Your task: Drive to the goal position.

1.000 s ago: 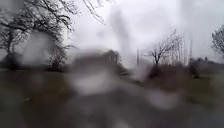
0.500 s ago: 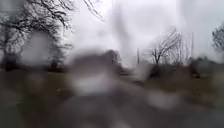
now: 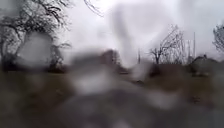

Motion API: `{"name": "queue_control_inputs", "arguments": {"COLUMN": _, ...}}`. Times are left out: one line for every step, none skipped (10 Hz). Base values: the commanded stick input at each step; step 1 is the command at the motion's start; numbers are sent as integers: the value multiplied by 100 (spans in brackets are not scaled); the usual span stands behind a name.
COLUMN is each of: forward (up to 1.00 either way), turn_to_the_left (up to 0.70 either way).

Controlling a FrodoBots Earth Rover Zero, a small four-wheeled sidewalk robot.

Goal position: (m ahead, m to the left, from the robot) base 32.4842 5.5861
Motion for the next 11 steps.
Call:
{"name": "queue_control_inputs", "arguments": {"forward": 85, "turn_to_the_left": 0}}
{"name": "queue_control_inputs", "arguments": {"forward": 85, "turn_to_the_left": 0}}
{"name": "queue_control_inputs", "arguments": {"forward": 85, "turn_to_the_left": 0}}
{"name": "queue_control_inputs", "arguments": {"forward": 85, "turn_to_the_left": 0}}
{"name": "queue_control_inputs", "arguments": {"forward": 85, "turn_to_the_left": 0}}
{"name": "queue_control_inputs", "arguments": {"forward": 85, "turn_to_the_left": 0}}
{"name": "queue_control_inputs", "arguments": {"forward": 85, "turn_to_the_left": 0}}
{"name": "queue_control_inputs", "arguments": {"forward": 85, "turn_to_the_left": 0}}
{"name": "queue_control_inputs", "arguments": {"forward": 85, "turn_to_the_left": 0}}
{"name": "queue_control_inputs", "arguments": {"forward": 85, "turn_to_the_left": 0}}
{"name": "queue_control_inputs", "arguments": {"forward": 85, "turn_to_the_left": 0}}
